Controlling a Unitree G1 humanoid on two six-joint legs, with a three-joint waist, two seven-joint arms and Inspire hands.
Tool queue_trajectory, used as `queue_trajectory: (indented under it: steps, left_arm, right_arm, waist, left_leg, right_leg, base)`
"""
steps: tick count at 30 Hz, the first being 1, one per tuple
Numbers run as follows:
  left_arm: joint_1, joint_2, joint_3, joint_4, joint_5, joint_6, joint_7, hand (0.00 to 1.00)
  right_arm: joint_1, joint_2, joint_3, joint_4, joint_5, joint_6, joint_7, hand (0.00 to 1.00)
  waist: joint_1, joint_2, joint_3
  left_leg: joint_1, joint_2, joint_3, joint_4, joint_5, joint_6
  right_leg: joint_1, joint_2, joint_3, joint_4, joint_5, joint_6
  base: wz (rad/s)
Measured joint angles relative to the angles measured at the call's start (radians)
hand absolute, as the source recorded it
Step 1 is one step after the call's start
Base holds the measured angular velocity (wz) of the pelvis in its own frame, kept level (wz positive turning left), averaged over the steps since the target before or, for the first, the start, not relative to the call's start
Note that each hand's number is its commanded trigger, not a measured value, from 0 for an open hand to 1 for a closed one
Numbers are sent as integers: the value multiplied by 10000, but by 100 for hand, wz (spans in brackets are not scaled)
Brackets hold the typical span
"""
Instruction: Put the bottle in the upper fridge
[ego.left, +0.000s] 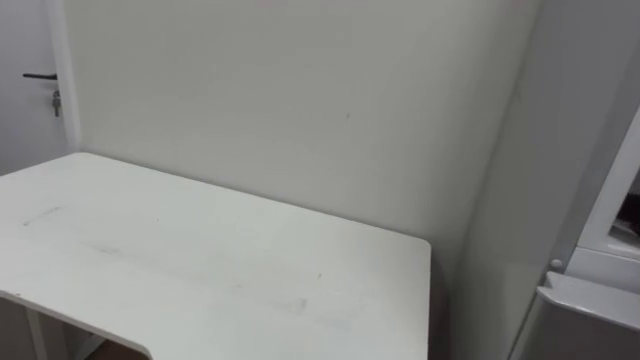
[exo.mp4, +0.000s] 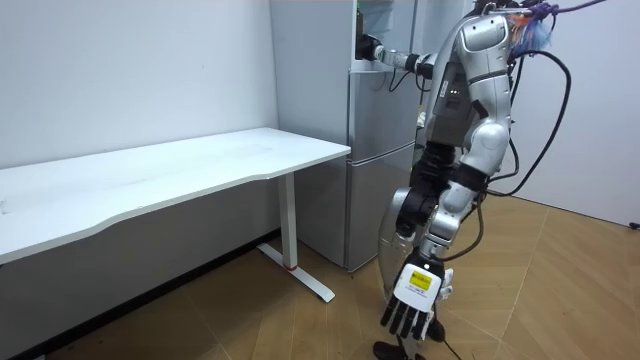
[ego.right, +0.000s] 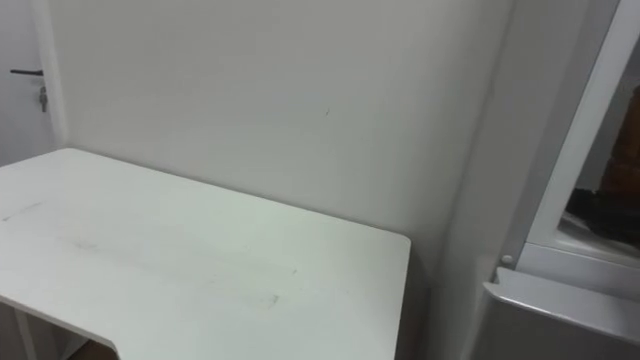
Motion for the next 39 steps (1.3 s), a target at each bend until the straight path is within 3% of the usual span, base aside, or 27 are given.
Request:
queue_trajectory:
  steps: [16, 19, 28, 34, 39]
  left_arm:
    - [-331, -6, -3, -53, 24, -43, 105, 0]
    - [-319, -46, 1, 170, -8, -205, 136, 0]
    - [-403, -142, -47, 256, -21, -239, 454, 0]
    - [-392, -149, -145, 262, -15, -204, 653, 0]
    - [-357, -153, -256, 300, -14, -210, 715, 0]
  right_arm:
    - [915, 164, -157, -1876, -96, -36, -534, 0]
    - [1237, 164, -247, -2510, 21, -12, -676, 0]
    - [1659, 168, -302, -3700, 415, -79, -1414, 0]
    - [2128, 359, -300, -4555, 433, -60, -1991, 0]
    - [2371, 972, -303, -5397, 420, -75, -2308, 0]
  waist:
    - [-272, -41, 17]
    - [-238, 19, 42]
    - [-306, 222, 45]
    - [-370, 181, 92]
    - [-562, 215, 102]
  left_leg:
    - [-235, -13, 76, -21, 13, -3]
    - [-171, -5, 239, -141, 15, -2]
    - [-131, 8, 482, -274, 16, 0]
    - [-75, 31, 573, -363, 20, -3]
    - [23, 33, 757, -495, 26, -7]
  right_leg:
    - [-378, 4, 404, 19, 0, -1]
    - [-398, 8, 533, 15, 0, -1]
    - [-483, 8, 680, 14, 0, 0]
    - [-503, 13, 667, 13, 0, 1]
    - [-562, 21, 832, 12, 0, 1]
  base:
    - [-4]
    - [-14]
    - [-5]
    - [-2]
    - [-11]
